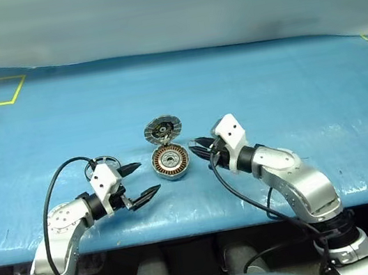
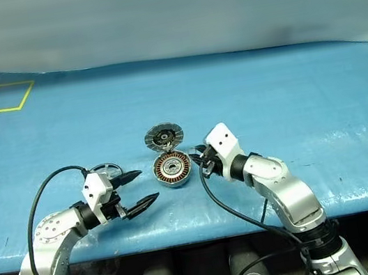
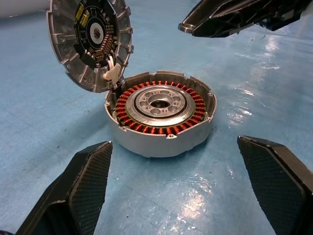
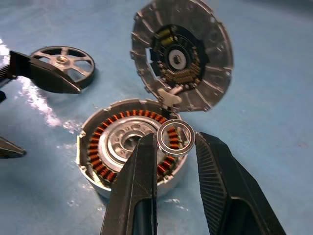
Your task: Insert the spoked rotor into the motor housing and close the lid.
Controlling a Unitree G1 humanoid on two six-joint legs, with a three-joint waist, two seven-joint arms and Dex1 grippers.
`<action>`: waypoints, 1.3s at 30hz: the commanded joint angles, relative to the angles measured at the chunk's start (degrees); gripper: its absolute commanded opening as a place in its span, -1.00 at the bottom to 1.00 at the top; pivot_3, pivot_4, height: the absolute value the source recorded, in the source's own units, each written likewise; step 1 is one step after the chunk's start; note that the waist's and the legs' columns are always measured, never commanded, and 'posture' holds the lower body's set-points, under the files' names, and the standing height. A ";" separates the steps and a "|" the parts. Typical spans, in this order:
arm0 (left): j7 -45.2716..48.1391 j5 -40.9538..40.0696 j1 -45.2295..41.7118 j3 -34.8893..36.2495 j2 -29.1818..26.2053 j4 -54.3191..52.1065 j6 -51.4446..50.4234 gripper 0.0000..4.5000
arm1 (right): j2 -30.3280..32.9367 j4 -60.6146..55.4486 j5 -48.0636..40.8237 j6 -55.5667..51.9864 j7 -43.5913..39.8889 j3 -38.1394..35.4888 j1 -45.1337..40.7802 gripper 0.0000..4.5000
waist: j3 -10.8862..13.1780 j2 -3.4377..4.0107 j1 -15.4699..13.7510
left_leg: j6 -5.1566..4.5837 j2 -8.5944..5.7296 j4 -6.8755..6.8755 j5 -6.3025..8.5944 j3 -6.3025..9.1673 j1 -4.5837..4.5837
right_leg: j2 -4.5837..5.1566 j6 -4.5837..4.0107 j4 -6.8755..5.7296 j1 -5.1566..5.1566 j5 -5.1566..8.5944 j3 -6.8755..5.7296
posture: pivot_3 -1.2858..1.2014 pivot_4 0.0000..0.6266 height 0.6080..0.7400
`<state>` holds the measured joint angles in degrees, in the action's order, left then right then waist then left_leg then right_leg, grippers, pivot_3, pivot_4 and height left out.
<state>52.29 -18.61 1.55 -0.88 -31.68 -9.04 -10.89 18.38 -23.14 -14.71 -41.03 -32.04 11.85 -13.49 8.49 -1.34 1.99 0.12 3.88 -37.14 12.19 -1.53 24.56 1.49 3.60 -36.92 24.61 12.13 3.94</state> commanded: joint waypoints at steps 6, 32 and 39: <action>-1.10 -0.12 0.20 0.41 0.27 -2.09 1.23 1.00 | -2.30 6.77 0.89 1.31 -2.34 6.17 -7.37 -0.66 | 0.00 0.01 0.11 | -0.01 0.00 -0.02 -0.01 0.00 -0.03 | 0.00 0.01 -0.04 0.00 0.00 0.00 | 0.03 -0.52 1.00; -2.03 -0.40 0.99 1.21 -0.43 -2.65 2.35 1.00 | -4.74 17.48 4.60 6.04 -3.44 8.64 -9.90 -0.66 | 0.00 0.01 0.09 | 0.00 0.00 -0.02 -0.01 -0.02 -0.01 | 0.00 0.02 -0.04 0.01 -0.02 0.00 | 0.03 -0.52 1.00; -2.29 -0.13 1.00 1.18 -0.45 -2.58 2.62 1.00 | -5.40 19.32 5.32 6.76 -3.61 8.56 -10.59 -0.66 | 0.00 0.01 0.10 | 0.00 0.00 -0.02 -0.01 -0.02 -0.02 | -0.01 0.02 -0.04 0.01 -0.02 0.00 | 0.03 -0.52 1.00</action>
<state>50.06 -18.59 3.02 -0.54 -31.74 -9.20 -9.46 13.34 -3.02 -9.37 -35.46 -35.30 21.02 -23.30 8.49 -1.32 2.09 0.12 3.88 -37.16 12.18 -1.55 24.55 1.49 3.62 -36.96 24.63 12.10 3.94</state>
